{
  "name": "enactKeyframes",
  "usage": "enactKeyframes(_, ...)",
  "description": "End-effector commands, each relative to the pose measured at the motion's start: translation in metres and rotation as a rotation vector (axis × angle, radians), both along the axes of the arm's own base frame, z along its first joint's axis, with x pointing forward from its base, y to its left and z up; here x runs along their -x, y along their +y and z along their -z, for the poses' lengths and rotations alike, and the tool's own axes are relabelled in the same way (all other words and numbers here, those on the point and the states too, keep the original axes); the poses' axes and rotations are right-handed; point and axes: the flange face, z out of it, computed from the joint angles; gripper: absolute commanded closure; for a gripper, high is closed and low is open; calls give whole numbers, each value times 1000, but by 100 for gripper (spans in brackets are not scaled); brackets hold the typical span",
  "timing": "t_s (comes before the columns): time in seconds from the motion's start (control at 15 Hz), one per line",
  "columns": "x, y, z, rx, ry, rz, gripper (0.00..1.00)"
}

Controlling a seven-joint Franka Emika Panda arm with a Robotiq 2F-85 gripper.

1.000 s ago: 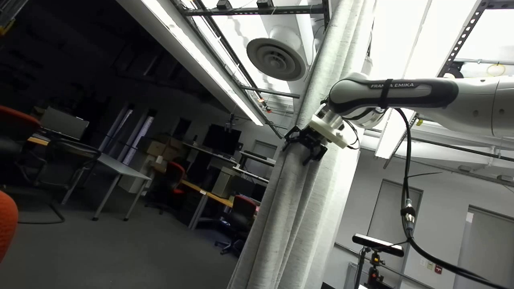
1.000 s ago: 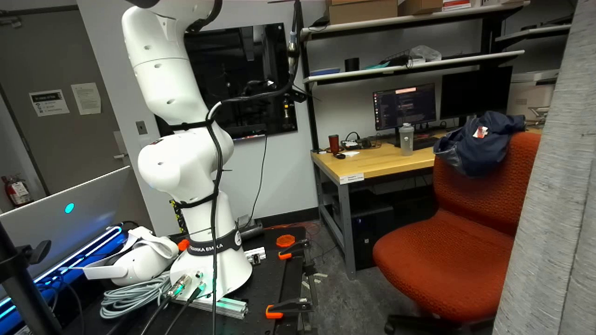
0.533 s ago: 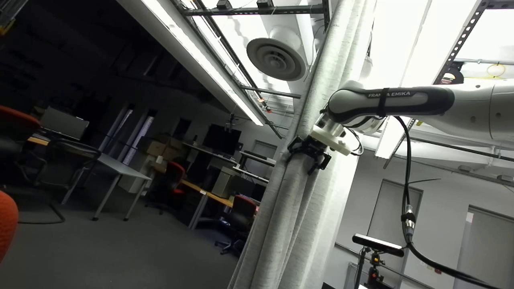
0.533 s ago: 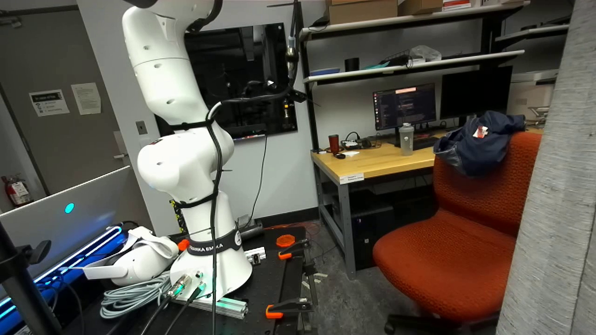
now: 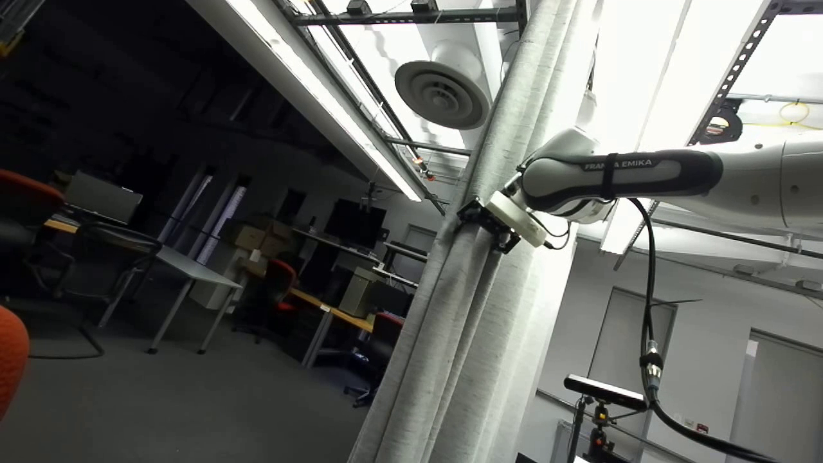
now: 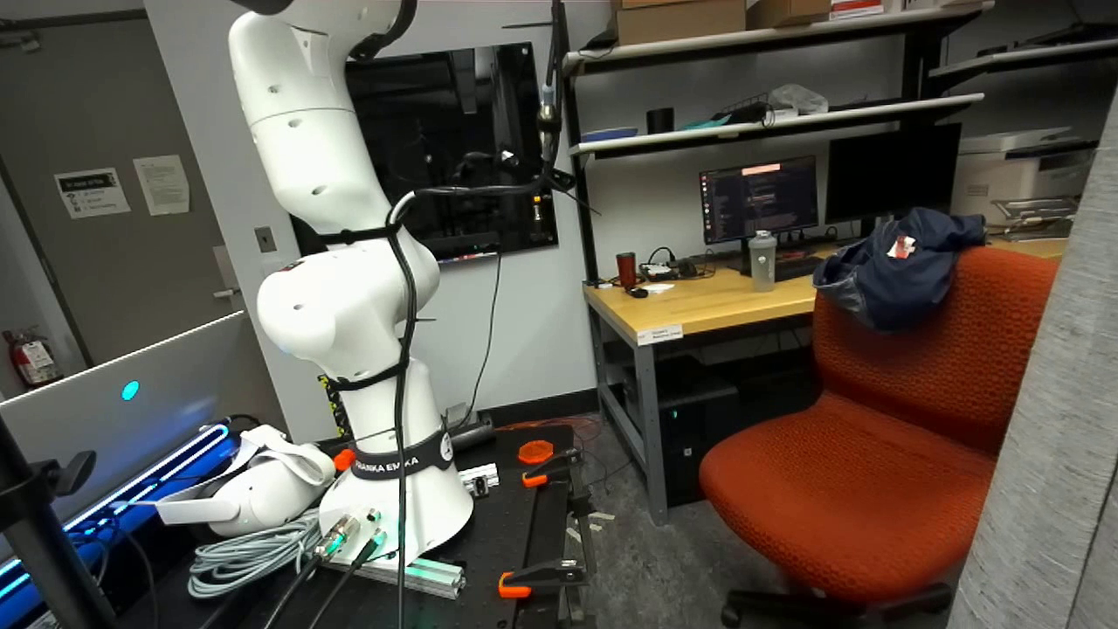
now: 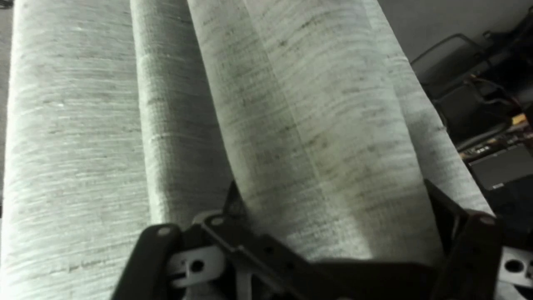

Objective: Slide the curtain to the left

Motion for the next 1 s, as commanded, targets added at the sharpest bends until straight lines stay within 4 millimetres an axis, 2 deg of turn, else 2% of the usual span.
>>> enactKeyframes(0.0,-1,14,-15,10,-153,-9,0)
enactKeyframes(0.07,-2,18,-16,8,-187,-17,25)
enactKeyframes(0.13,-5,23,-17,5,-210,-26,26)
enactKeyframes(0.73,-44,71,4,-28,-330,-74,95)
enactKeyframes(0.8,-50,78,7,-34,-333,-82,100)
enactKeyframes(0.93,-59,93,12,-55,-333,-102,100)
